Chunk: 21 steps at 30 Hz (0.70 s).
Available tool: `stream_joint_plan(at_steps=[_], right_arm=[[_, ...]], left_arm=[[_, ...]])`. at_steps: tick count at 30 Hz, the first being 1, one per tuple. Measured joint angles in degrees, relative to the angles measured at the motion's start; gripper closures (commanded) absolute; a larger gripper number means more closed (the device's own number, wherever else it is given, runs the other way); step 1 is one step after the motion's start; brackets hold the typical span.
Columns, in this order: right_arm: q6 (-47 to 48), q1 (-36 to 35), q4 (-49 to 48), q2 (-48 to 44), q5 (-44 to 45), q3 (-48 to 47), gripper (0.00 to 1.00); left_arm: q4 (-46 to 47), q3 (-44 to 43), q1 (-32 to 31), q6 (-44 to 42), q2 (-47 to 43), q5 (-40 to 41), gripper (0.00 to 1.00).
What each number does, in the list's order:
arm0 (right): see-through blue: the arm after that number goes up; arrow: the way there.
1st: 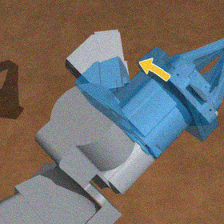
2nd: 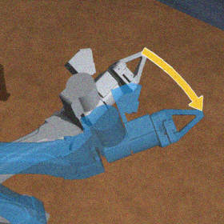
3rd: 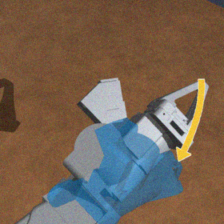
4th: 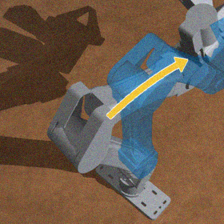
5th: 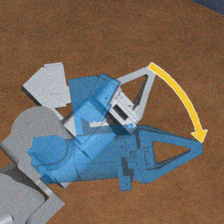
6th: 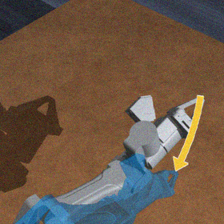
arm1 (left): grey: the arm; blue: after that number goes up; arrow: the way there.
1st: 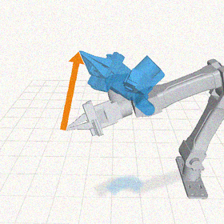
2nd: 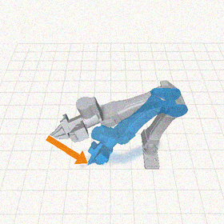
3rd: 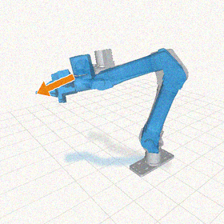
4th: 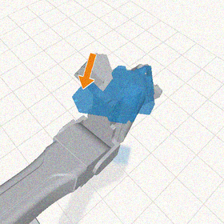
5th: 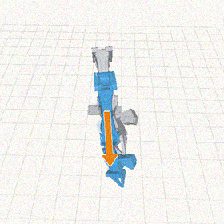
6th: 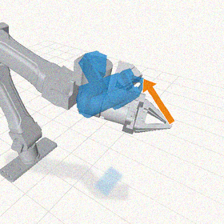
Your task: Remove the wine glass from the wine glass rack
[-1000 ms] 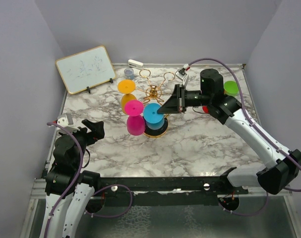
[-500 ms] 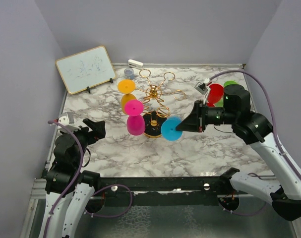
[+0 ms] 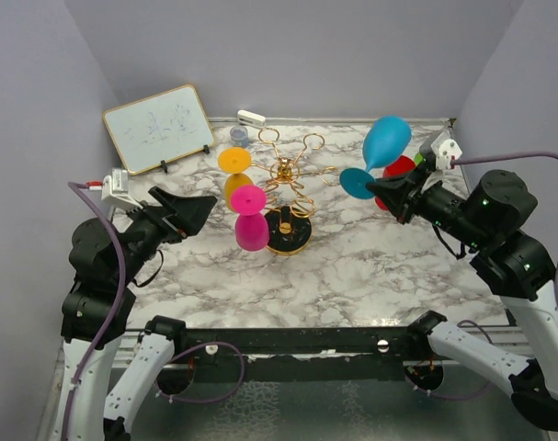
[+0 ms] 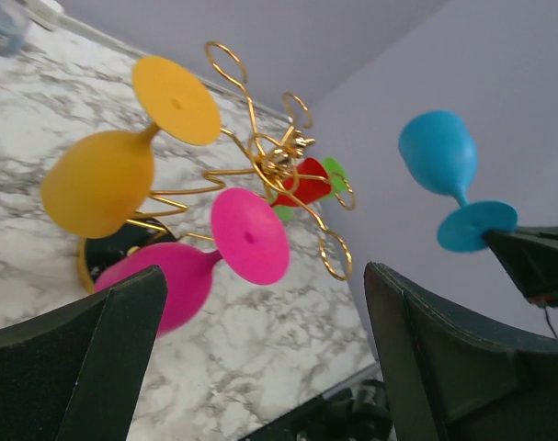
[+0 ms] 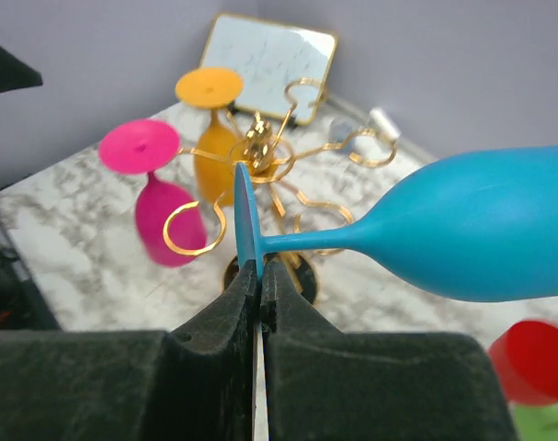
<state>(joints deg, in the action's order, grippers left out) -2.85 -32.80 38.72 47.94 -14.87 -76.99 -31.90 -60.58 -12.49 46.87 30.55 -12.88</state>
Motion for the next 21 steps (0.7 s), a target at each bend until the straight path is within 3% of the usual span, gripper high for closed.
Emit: stream_joint_plan(at_steps=[10, 15, 21], right_arm=[[18.6, -0.5, -26.1, 6.3, -0.9, 6.6, 0.99], [23.1, -1.3, -36.7, 7.7, -2.2, 11.3, 0.99], [29.9, -8.5, -45.2, 8.0, -4.5, 11.5, 0.99]], left_arm=[[4.5, -1.0, 0.0, 13.8, 2.1, -12.8, 0.10], [13.3, 3.8, 0.0, 24.8, 2.0, -19.0, 0.11], [17.5, 6.6, 0.0, 32.0, 3.6, -21.9, 0.11]])
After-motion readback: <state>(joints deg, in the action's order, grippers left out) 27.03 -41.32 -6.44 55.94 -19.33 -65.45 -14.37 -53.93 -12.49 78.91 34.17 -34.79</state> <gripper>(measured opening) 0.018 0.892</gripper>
